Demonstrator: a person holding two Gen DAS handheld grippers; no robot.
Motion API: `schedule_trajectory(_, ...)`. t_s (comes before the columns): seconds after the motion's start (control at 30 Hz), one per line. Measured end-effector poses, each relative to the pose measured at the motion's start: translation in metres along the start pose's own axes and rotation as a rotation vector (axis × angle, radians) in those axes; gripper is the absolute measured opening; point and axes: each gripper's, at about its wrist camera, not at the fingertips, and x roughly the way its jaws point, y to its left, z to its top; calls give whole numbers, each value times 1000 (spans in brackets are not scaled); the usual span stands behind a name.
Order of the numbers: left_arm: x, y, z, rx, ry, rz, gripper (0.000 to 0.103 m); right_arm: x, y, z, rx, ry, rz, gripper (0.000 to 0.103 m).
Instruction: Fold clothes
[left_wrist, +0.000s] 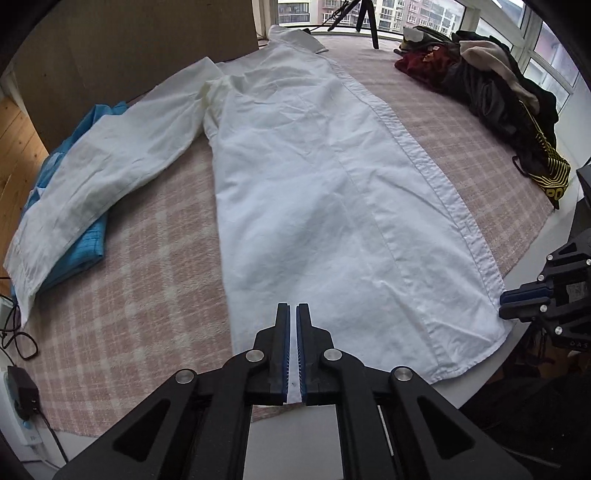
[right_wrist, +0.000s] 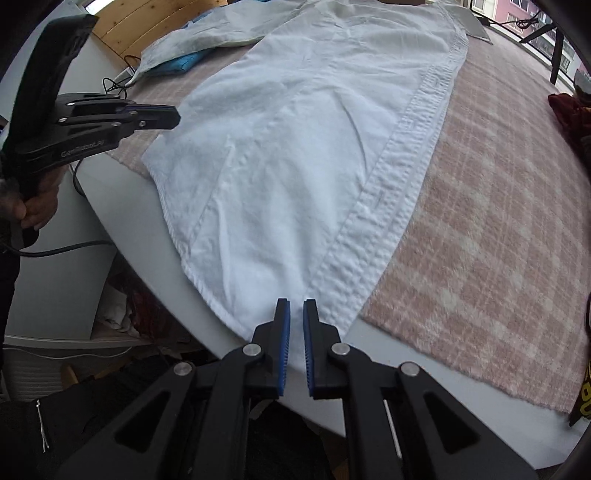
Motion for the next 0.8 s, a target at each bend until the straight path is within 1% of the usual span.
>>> schedule_trajectory(0.07, 3, -9, 0, -5, -14, -30, 5, -16, -8, -3, 35, -40, 14, 8)
schedule_trajectory(0.1, 7, -13, 1, 0, -12, -33, 9, -23, -12, -2, 59, -65, 31, 9)
schedule_trajectory(0.13, 12, -15, 4, 4, 2, -31, 13, -28, -17, 1, 80, -91, 47, 12)
schedule_trajectory(0.17, 14, -20, 4, 10, 14, -27, 13, -31, -21, 6, 99, -117, 60, 17)
schedule_trajectory(0.2, 17, -23, 2, 19, 16, -17, 13, -32, -24, 11, 115, -134, 65, 19)
schedule_trajectory(0.23, 19, -25, 0, 27, 18, -9, 12, -30, -25, 15, 123, -137, 62, 21)
schedule_trajectory(0.3, 19, -23, 0, 19, 31, -7, 16, -24, -25, 19, 130, -130, 64, 21)
schedule_trajectory(0.33, 16, -20, 1, 8, 41, -6, 16, -25, -26, 19, 135, -126, 78, 21)
schedule_trajectory(0.4, 1, -10, 2, -17, 28, 1, 16, -32, -25, 21, 144, -133, 127, 21)
schedule_trajectory(0.47, -24, 9, 5, -49, 1, 16, 17, -50, -22, 27, 143, -158, 171, 21)
schedule_trajectory(0.5, -38, 20, 6, -59, -17, 36, 18, -62, -21, 32, 140, -180, 190, 21)
schedule_trajectory(0.57, -69, 48, 8, -70, -54, 100, 23, -91, -18, 47, 133, -235, 230, 21)
schedule_trajectory(0.6, -83, 62, 9, -76, -72, 131, 27, -106, -15, 56, 122, -261, 236, 21)
schedule_trajectory(0.63, -93, 77, 10, -87, -81, 155, 29, -121, -12, 65, 105, -286, 231, 23)
schedule_trajectory(0.73, -117, 131, 12, -117, -85, 229, 31, -167, -1, 92, 55, -361, 214, 35)
schedule_trajectory(0.8, -131, 168, 5, -128, -87, 281, 32, -189, 7, 111, 18, -398, 184, 37)
